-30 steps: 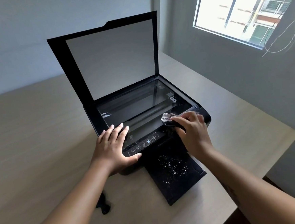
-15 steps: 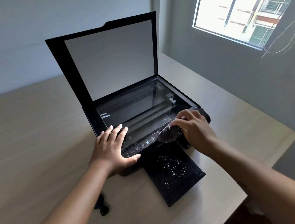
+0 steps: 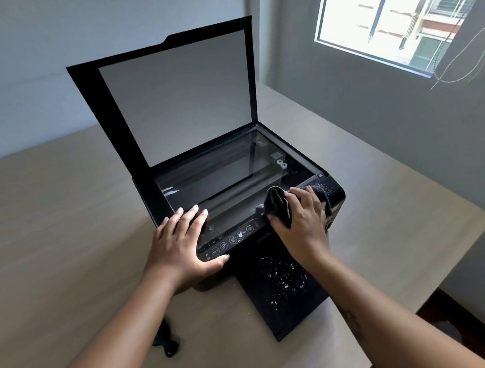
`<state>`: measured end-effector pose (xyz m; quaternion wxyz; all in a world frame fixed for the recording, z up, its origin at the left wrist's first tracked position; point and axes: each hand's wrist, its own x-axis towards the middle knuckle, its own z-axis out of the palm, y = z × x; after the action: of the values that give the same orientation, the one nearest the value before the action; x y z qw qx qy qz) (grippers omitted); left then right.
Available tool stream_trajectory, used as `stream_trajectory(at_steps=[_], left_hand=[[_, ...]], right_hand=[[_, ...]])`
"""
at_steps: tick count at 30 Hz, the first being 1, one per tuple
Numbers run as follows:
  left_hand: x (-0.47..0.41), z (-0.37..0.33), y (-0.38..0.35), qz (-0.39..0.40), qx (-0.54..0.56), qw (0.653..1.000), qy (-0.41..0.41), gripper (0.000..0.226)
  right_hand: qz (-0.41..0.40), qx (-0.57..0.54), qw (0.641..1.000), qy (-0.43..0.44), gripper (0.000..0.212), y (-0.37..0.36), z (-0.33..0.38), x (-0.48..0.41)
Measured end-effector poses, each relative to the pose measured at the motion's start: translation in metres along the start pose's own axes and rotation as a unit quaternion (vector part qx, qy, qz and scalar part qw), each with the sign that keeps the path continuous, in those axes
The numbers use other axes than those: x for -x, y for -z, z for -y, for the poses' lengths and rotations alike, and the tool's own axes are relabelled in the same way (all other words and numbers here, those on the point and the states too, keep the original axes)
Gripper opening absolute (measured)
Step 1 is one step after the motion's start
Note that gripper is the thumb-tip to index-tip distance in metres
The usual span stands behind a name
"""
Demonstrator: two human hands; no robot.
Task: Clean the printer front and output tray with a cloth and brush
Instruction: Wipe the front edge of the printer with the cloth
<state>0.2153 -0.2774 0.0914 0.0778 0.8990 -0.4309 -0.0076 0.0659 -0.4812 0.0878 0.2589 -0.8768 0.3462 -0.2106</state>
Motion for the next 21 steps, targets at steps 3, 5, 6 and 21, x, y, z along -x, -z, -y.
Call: stream_trajectory(at_steps=[3,5,6,21], left_hand=[[0.0,0.0,0.0,-0.003,0.002,1.0,-0.002,0.108],[0.0,0.0,0.0,-0.009,0.009,1.0,-0.002,0.108],[0.0,0.0,0.0,-0.01,0.009,1.0,-0.002,0.108],[0.0,0.0,0.0,-0.007,0.004,1.0,0.002,0.108]], right_hand=[[-0.039,-0.077,0.995,0.044,0.028,0.017,-0.007,-0.003],[-0.032,-0.09,0.992,0.082,0.028,0.039,-0.012,-0.007],[-0.019,-0.054,0.993,0.103,0.032,0.05,-0.015,-0.012],[0.003,-0.135,0.986,-0.095,0.042,0.007,0.004,0.004]])
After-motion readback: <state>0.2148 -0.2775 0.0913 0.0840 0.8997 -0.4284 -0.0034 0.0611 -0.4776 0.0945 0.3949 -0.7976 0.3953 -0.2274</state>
